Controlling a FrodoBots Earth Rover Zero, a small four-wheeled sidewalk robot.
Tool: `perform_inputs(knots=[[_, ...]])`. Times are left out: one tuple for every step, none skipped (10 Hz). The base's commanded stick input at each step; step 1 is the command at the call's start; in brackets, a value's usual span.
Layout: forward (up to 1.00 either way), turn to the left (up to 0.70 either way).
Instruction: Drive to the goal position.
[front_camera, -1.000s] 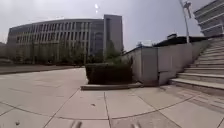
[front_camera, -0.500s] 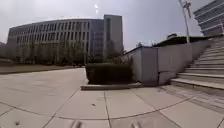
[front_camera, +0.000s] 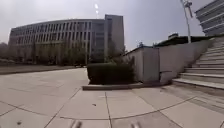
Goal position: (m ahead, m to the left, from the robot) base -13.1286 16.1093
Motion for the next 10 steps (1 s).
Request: perform_inputs(knots=[[0.00, 1.00], [0.00, 1.00], [0.00, 1.00], [0.00, 1.00], [0.00, 1.00], [0.00, 1.00], [0.00, 1.00], [0.00, 1.00], [0.00, 1.00], [0.00, 1.00]])
